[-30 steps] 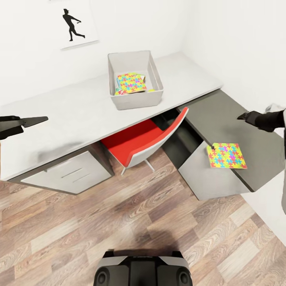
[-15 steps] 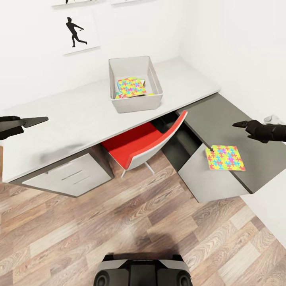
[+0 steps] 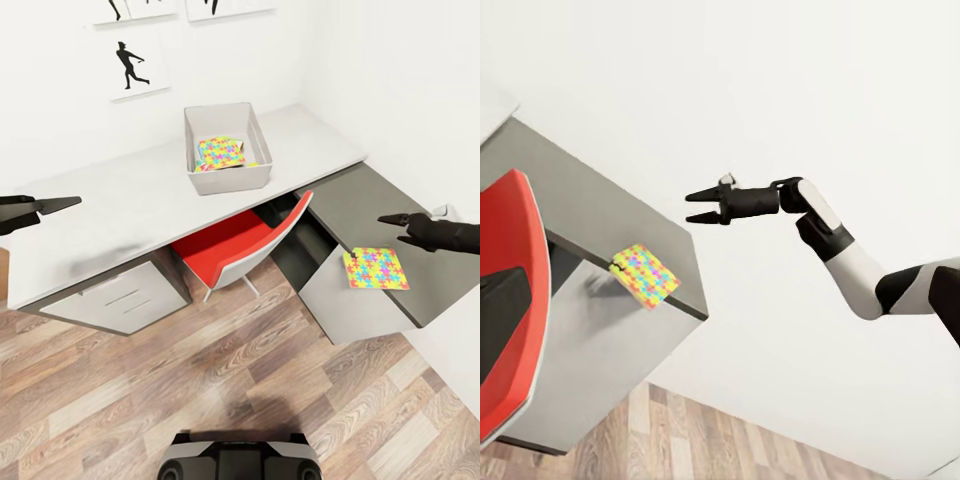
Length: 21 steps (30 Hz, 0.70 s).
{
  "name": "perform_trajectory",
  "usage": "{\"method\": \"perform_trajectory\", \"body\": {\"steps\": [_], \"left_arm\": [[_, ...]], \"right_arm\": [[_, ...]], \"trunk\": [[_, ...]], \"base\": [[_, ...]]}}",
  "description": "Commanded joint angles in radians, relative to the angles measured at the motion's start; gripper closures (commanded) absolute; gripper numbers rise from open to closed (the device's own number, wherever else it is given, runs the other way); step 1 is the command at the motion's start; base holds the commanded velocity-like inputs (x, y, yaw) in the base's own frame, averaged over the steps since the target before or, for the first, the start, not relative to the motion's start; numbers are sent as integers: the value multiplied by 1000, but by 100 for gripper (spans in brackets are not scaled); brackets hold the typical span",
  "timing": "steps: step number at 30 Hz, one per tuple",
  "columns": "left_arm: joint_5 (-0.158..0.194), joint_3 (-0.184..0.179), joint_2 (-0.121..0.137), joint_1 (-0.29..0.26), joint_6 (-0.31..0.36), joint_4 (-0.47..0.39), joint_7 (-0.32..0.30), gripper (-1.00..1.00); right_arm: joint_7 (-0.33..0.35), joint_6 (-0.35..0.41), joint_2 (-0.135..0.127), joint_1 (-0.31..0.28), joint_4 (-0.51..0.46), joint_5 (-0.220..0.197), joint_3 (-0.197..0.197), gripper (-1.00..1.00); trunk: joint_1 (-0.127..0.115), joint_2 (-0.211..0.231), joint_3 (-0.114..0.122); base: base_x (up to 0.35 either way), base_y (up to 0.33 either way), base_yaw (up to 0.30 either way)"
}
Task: Put all the toys in the child's room - the three board games (two on the bed and one on the table), the two jigsaw puzzles on the table, and the tennis ball on the table - inside the toy box on the table in the child's room.
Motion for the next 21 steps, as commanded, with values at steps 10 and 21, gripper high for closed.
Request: {"method": "perform_trajectory", "body": {"steps": [10, 21], "left_arm": [[-3, -5, 0, 4, 11, 1, -4, -100], [-2, -13, 33, 13, 11, 1, -4, -100]], "right_arm": [[-10, 3, -3, 197, -163, -183, -11, -100], [75, 3, 1, 376, -238, -225, -22, -100]], "trunk": [[1, -2, 15], [1, -2, 32]], "base": [[0, 0, 0], [0, 0, 0]]}}
